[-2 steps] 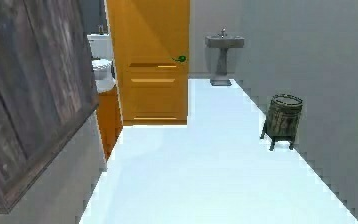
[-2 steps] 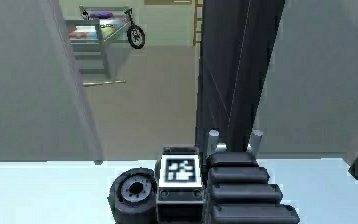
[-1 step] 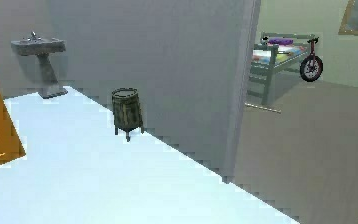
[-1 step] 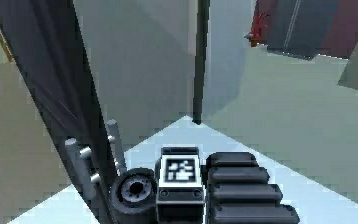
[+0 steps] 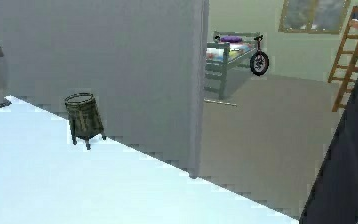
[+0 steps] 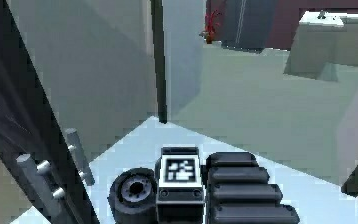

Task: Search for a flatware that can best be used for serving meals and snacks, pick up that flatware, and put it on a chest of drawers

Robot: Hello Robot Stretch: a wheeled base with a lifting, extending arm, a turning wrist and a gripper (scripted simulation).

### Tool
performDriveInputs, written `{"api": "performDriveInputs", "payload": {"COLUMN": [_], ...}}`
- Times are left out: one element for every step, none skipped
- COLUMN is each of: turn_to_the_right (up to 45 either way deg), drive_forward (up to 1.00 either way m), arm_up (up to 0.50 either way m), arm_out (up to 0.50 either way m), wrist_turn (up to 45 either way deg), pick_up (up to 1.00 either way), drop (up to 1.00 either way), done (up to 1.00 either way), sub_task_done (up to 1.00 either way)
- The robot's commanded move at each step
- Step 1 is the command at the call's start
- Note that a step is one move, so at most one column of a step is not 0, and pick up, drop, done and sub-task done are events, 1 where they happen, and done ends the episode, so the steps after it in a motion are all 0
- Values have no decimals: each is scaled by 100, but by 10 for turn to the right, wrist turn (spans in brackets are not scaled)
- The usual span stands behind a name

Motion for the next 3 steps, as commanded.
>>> {"api": "performDriveInputs", "payload": {"turn_to_the_right": [0, 240, 0], "drive_forward": [35, 0, 100], "arm_up": [0, 0, 0], "arm_out": [0, 0, 0], "wrist_turn": [0, 0, 0], "pick_up": [0, 0, 0], "drop": [0, 0, 0], "done": [0, 0, 0], "sub_task_done": [0, 0, 0]}}
